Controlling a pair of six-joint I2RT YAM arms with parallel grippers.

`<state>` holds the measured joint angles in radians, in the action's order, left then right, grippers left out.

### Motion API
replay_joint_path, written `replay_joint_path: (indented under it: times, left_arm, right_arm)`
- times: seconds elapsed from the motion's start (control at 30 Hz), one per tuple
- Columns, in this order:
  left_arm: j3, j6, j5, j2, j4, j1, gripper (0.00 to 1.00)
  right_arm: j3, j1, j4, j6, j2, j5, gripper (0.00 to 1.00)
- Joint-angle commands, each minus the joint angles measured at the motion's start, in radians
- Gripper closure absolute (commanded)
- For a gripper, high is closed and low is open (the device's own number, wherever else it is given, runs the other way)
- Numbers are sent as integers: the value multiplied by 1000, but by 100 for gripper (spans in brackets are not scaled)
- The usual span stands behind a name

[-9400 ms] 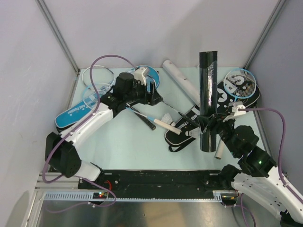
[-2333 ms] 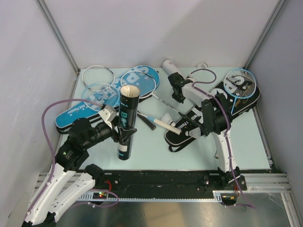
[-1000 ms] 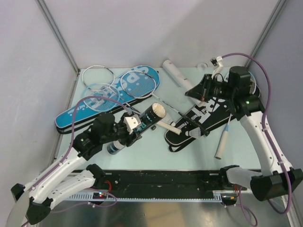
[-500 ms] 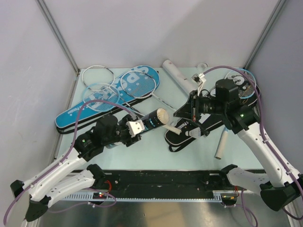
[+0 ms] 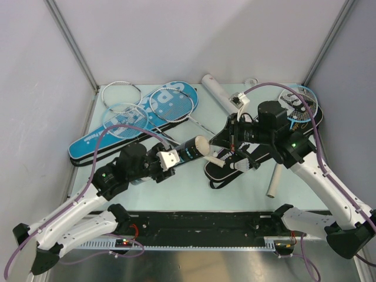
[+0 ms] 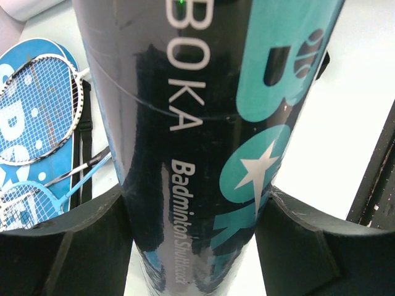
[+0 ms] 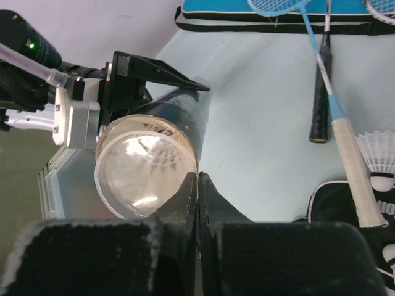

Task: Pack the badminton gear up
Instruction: Close the lid on the shuttle tube.

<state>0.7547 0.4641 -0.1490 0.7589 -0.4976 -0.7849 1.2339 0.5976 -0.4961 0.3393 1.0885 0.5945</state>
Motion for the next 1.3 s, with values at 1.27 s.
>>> replay_joint_path:
  times: [1.27]
  left_arm:
    - [77,-30,23,14,51,-7,56]
  right_arm:
    - [-21,150,-31,-17,-16,-320,100]
